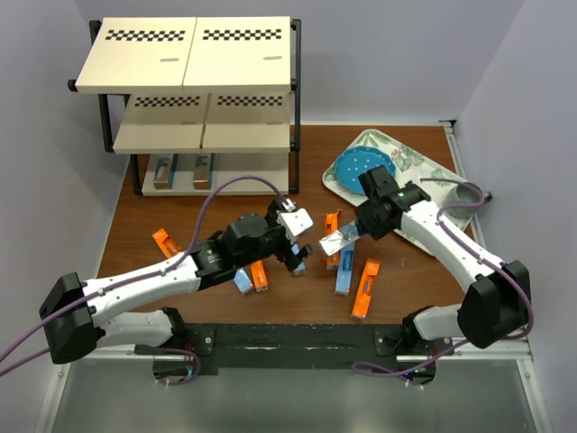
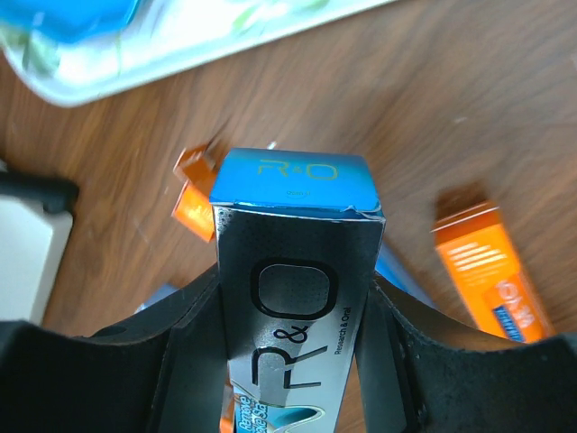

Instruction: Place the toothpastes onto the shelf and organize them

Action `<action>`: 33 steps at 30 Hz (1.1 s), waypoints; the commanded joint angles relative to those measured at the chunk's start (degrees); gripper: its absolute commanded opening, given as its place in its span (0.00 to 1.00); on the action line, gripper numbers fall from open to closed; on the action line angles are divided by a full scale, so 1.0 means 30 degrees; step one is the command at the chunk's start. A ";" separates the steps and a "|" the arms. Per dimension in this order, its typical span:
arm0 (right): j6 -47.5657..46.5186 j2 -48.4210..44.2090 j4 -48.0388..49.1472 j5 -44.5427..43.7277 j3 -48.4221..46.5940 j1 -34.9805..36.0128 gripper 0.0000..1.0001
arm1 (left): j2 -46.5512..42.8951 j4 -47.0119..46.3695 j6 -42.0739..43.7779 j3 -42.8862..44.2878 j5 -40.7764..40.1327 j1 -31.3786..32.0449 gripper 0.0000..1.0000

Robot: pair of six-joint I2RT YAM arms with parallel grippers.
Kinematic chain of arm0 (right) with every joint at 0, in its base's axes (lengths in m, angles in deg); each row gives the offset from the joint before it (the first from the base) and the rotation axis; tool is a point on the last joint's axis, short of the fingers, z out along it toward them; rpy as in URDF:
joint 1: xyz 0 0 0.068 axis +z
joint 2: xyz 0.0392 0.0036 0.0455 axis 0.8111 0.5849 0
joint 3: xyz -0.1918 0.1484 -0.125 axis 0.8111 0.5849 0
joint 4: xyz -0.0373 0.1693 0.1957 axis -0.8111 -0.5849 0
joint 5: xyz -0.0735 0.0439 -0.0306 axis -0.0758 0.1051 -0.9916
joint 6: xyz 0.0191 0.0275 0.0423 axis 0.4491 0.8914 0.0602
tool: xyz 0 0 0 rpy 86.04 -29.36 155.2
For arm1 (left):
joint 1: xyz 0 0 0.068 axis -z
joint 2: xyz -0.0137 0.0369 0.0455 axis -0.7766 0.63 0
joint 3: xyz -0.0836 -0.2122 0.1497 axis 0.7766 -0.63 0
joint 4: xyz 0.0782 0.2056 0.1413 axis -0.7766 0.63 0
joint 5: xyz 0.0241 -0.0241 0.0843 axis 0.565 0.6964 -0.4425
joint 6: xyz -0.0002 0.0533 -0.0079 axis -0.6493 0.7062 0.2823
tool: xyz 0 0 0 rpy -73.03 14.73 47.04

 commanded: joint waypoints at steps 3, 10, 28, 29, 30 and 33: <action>-0.0060 0.1331 0.1597 -0.0032 -0.1811 0.1927 0.25 | 0.0976 -0.1590 0.0490 0.0881 -0.3966 0.2205 1.00; -0.0236 0.2505 0.2125 0.0261 -0.2836 0.3130 0.25 | 0.2994 -0.2032 -0.0183 0.1436 -0.6075 0.3261 1.00; -0.0939 0.3561 0.2740 0.0672 -0.3512 0.3775 0.25 | 0.5518 0.0018 -0.2673 0.2229 -1.0151 0.3438 0.93; -0.0939 0.3561 0.2740 0.0730 -0.3512 0.3805 0.25 | 0.5547 0.0164 -0.2848 0.2229 -1.0151 0.3438 0.89; -0.0939 0.3619 0.2740 0.0730 -0.3512 0.3805 0.25 | 0.5548 0.0166 -0.2879 0.2200 -1.0151 0.3438 0.87; -0.0968 0.3649 0.2798 0.0817 -0.3453 0.3892 0.26 | 0.5519 0.0108 -0.2967 0.2053 -1.0064 0.3438 0.77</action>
